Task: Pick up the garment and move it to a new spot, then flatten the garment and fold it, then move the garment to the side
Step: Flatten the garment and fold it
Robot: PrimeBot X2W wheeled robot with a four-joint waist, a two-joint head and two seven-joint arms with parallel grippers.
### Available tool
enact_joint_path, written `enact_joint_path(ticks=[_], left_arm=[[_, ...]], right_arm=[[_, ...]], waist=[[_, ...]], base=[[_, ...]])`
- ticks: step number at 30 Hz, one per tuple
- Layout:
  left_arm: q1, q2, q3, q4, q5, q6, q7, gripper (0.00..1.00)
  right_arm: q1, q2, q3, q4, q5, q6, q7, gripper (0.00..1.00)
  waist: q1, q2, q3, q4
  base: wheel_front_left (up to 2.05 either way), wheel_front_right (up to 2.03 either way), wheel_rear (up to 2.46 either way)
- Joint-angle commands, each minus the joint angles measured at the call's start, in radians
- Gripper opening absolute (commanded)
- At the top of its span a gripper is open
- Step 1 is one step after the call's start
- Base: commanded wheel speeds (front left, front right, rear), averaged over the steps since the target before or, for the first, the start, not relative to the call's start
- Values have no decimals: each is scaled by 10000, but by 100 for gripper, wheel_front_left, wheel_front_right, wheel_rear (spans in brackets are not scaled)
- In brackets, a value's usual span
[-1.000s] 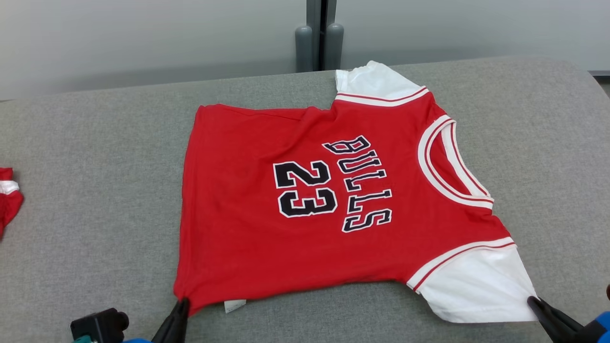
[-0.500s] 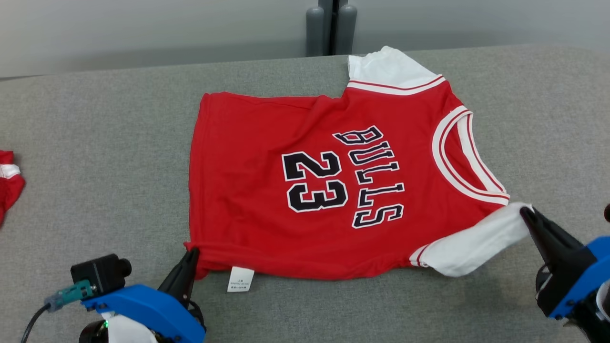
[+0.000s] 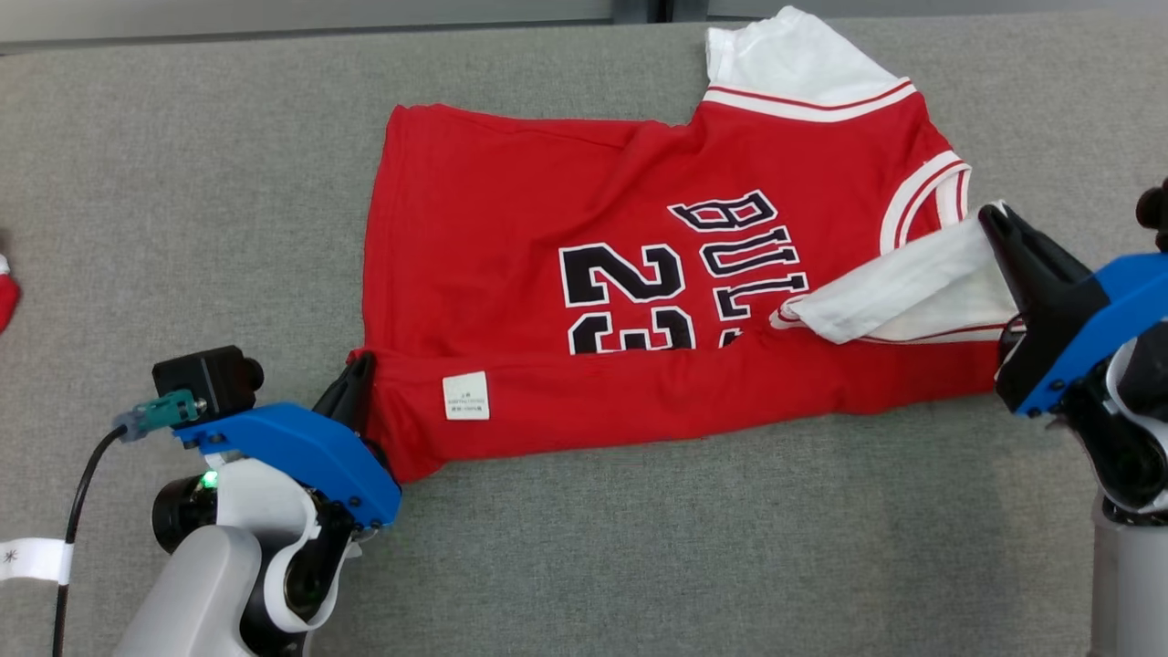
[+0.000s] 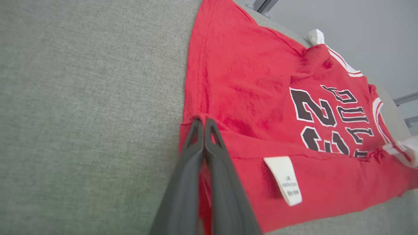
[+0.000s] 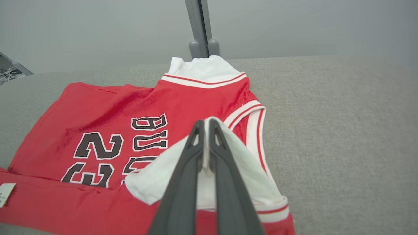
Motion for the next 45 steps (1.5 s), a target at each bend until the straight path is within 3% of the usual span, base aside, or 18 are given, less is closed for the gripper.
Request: enact_joint_path(ticks=[1, 17, 18, 19, 20, 21, 30, 39, 45], left_arm=[[-423, 9, -36, 297, 121, -120, -89, 0], [-1162, -198, -147, 1143, 221, -501, -587, 0], [-1157, -213, -159, 1187, 228, -512, -625, 33], [-1157, -213, -159, 1187, 228, -512, -625, 33], [-1161, -234, -171, 1247, 232, -532, -659, 67], [-1174, -250, -190, 1296, 254, -529, -729, 100], [-948, -35, -467, 1624, 1000, -582, -1605, 100], [139, -53, -1068, 1276, 1631, -464, -2324, 100], [15, -60, -1280, 1841, 1892, -315, -2370, 100]], right_arm=[[-491, -132, 64, 377, -92, 6, -230, 0], [-1427, -243, -129, 1943, -475, 6, -1734, 0], [-1475, -230, -114, 1991, -450, 6, -1830, 16], [-1475, -230, -114, 1991, -450, 6, -1830, 16], [-1500, -234, -47, 2061, -458, 6, -1914, 79], [-1518, -189, -19, 2153, -354, 6, -1994, 100], [-1155, -357, 396, 2272, -80, 6, -2454, 100], [775, 142, -575, 912, -560, 6, -1570, 100], [1272, 361, -1007, 965, -1034, 6, -1750, 100]], waist=[[-2, 0, 184, 92], [-2, 0, 408, 253], [-2, 0, 400, 249], [-2, 0, 400, 249], [-2, 0, 387, 247], [-2, 0, 367, 245], [-2, 0, -158, 271], [-2, 0, -460, 318], [-2, 0, -194, 198]], base=[[0, 0, 0], [0, 0, 0], [0, 0, 0], [0, 0, 0], [0, 0, 0], [0, 0, 0], [0, 0, 0], [0, 0, 0], [0, 0, 0]])
